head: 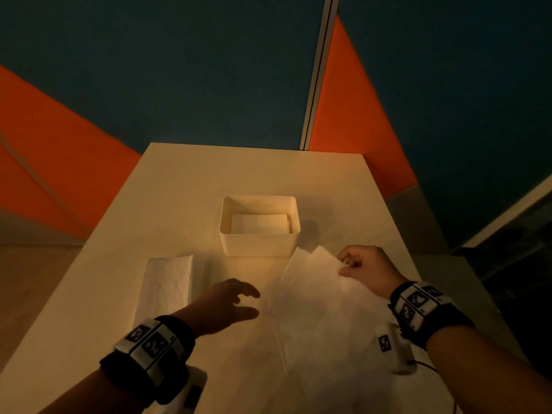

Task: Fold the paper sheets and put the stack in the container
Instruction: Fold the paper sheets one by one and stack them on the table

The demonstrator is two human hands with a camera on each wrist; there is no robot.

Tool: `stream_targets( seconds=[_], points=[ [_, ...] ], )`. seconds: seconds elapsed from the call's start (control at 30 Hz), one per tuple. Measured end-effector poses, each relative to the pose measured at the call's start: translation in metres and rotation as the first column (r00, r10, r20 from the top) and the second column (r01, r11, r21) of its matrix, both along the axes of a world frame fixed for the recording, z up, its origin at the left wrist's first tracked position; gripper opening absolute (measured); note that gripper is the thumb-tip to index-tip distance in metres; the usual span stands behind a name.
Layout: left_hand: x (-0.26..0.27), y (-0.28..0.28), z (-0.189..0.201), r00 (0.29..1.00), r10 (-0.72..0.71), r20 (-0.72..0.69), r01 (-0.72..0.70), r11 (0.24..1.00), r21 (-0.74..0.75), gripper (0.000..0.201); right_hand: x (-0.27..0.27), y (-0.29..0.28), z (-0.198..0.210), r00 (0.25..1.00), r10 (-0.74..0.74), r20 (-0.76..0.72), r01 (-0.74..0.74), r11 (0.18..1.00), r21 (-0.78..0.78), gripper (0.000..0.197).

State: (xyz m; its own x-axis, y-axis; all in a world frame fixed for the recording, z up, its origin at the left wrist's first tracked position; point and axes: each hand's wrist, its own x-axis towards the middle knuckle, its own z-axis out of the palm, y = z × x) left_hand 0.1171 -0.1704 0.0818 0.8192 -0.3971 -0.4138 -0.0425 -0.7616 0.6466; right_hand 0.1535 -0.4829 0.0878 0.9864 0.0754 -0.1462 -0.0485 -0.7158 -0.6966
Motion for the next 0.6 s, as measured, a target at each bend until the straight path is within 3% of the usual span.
stream_targets(
  seconds=[0.1,0.2,0.3,0.43,0.53,0.6],
  points=[
    [0.000,0.000,0.000,1.000,-0.021,-0.006,0.022,1.000,0.003,0.029,-0.003,0.000,-0.009,0.998,-0.013,-0.054,0.011,0.999,-0.038,0.019],
    [-0.001,0.002,0.000,0.999,-0.031,-0.011,0.031,0.999,0.007,0.029,-0.009,-0.002,-0.020,0.999,-0.026,-0.048,0.027,1.000,0.014,0.029],
    [-0.002,0.005,-0.001,1.000,-0.026,-0.016,0.027,0.999,0.018,0.027,-0.014,-0.002,-0.023,0.999,0.046,-0.023,-0.046,0.999,0.001,0.044],
    [-0.003,0.008,-0.002,1.000,-0.016,-0.024,0.017,0.999,0.033,0.027,-0.014,-0.002,-0.023,0.981,0.142,-0.130,-0.167,0.962,-0.217,0.069],
    [-0.003,0.008,-0.001,0.999,-0.015,-0.028,0.016,0.999,0.034,0.028,-0.011,0.003,-0.020,0.977,0.180,-0.110,-0.210,0.779,-0.590,0.070],
    [-0.003,0.007,-0.001,0.999,-0.013,-0.030,0.014,0.999,0.030,0.028,-0.013,0.015,-0.015,0.985,0.171,-0.031,-0.152,0.761,-0.631,0.061]
  ],
)
